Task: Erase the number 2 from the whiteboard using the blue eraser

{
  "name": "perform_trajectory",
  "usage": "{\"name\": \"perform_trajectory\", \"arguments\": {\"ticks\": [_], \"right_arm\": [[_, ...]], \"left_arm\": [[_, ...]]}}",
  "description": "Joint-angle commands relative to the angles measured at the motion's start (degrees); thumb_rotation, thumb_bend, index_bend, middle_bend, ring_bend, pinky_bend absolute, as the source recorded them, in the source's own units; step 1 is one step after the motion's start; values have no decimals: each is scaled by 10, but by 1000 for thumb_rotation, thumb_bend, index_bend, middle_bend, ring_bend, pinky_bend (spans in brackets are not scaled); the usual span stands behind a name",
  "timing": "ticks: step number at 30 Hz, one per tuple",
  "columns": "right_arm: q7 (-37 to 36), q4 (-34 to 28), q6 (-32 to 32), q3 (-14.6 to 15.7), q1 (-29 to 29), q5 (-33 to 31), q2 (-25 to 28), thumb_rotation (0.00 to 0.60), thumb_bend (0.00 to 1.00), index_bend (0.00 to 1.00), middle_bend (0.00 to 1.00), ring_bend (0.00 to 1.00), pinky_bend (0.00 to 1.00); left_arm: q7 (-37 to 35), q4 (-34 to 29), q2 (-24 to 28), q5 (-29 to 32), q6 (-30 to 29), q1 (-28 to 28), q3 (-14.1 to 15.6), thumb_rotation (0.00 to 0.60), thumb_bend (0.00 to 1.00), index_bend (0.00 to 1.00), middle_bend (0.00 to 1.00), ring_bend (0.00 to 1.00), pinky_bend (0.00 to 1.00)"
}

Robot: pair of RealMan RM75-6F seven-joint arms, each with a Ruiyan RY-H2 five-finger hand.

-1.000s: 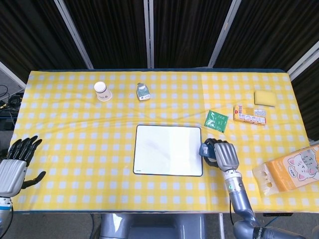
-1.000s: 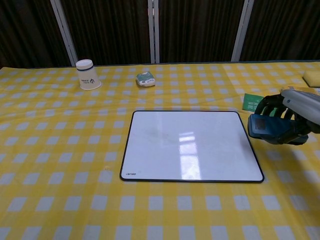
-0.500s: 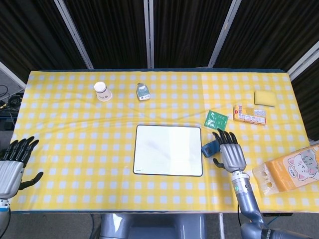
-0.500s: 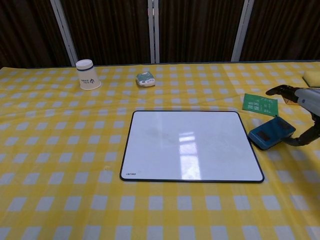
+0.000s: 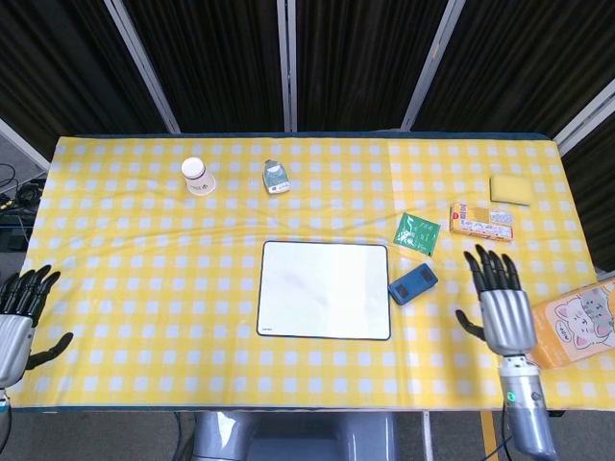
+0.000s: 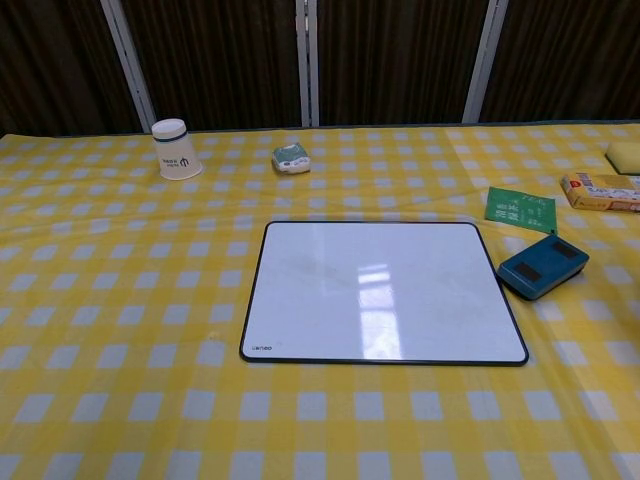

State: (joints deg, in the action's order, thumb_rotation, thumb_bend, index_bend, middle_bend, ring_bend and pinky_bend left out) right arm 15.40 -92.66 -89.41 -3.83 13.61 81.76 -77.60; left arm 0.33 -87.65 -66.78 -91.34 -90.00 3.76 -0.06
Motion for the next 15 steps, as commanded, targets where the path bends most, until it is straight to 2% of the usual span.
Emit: {"name": "perform_trajectory", "arguments": {"ticks": [1, 7, 15], "right_arm": [[-55, -4, -62, 20, -51, 44, 55, 600, 119, 0, 0, 0, 0], [-95, -7, -56, 12, -64, 34, 77, 600, 119, 0, 0, 0, 0], [-88, 3, -35, 8, -63, 40, 68, 600, 119, 0, 0, 0, 0]], "left_arm": [[2, 7, -7, -5, -7, -5, 2, 600, 244, 0, 0, 0, 0], [7, 12, -12, -8, -15, -13, 6, 600, 244, 0, 0, 0, 0], [2, 16, -13, -8, -12, -13, 6, 600, 244, 0, 0, 0, 0]]}}
